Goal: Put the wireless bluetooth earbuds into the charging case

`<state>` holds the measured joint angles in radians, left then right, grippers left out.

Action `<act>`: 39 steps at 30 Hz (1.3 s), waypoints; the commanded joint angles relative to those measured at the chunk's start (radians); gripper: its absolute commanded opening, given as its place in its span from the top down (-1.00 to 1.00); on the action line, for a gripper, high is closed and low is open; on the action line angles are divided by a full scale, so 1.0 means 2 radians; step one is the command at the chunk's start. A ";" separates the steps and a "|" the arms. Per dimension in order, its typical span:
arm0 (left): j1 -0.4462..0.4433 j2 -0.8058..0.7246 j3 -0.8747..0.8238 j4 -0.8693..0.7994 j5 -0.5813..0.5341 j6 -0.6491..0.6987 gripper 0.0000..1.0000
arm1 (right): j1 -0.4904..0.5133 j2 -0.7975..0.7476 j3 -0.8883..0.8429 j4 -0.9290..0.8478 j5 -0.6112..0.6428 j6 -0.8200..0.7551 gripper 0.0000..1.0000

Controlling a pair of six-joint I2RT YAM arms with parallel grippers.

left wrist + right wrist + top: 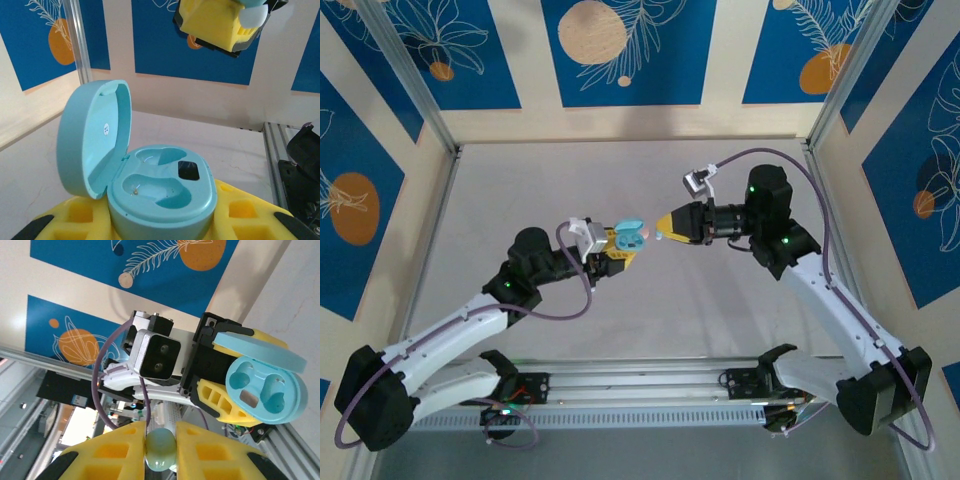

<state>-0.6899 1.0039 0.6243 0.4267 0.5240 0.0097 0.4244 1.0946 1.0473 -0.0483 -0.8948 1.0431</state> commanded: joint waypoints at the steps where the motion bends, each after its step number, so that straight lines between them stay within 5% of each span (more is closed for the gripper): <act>1: -0.003 -0.002 0.012 0.030 0.025 0.004 0.59 | 0.017 0.007 0.015 -0.067 0.044 -0.063 0.57; 28: -0.003 0.017 0.021 0.078 0.067 -0.036 0.59 | 0.061 0.034 0.033 -0.112 0.123 -0.124 0.58; 39: -0.003 0.018 0.018 0.097 0.063 -0.045 0.59 | 0.075 0.039 0.055 -0.194 0.183 -0.182 0.50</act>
<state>-0.6899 1.0451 0.6308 0.5282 0.6174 -0.0681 0.5632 1.1625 1.1297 -0.3355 -0.5995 0.7464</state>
